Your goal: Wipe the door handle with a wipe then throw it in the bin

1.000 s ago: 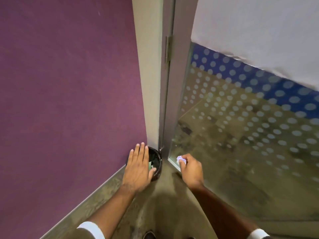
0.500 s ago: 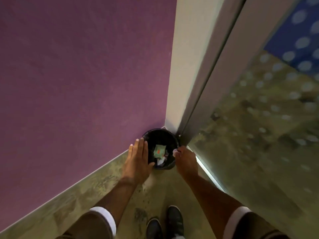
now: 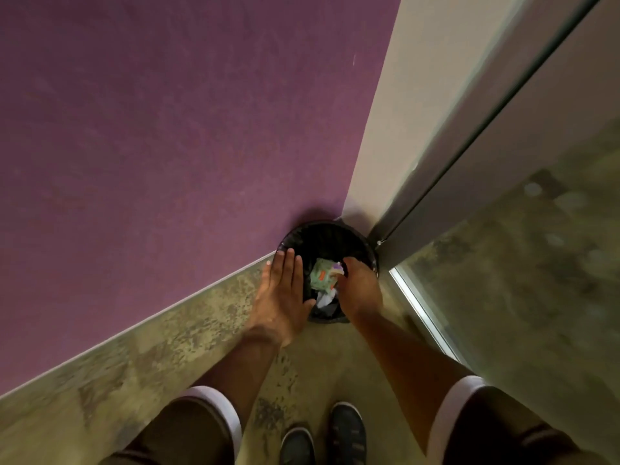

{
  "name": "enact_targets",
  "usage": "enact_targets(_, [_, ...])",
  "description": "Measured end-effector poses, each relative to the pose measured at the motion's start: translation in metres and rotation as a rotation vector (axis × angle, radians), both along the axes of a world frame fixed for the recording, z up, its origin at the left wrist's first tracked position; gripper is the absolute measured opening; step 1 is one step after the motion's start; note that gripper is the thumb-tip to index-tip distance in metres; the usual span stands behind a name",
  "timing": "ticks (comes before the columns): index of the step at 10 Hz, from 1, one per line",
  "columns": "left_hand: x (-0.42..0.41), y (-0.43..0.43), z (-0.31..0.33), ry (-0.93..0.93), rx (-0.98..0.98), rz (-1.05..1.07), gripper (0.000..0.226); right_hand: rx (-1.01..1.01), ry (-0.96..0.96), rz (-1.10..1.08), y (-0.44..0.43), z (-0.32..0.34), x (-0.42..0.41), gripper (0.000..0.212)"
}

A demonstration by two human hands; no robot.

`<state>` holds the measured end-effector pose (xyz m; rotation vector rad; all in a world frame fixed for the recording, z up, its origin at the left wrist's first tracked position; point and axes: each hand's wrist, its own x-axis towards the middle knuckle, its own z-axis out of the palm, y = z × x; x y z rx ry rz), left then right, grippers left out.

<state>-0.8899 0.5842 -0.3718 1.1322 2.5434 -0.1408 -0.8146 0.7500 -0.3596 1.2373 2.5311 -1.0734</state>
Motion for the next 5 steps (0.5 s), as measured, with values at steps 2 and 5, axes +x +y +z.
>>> enact_targets(2, [0.007,-0.006,0.011,0.019,0.013,0.001,0.096,0.101,-0.095,0.068,-0.006,-0.004,0.016,0.040])
enact_targets(5, [0.015,-0.004,0.056,-0.021,0.054,-0.046,0.096,0.243,-0.121,0.242,-0.004,0.026,0.039,0.066])
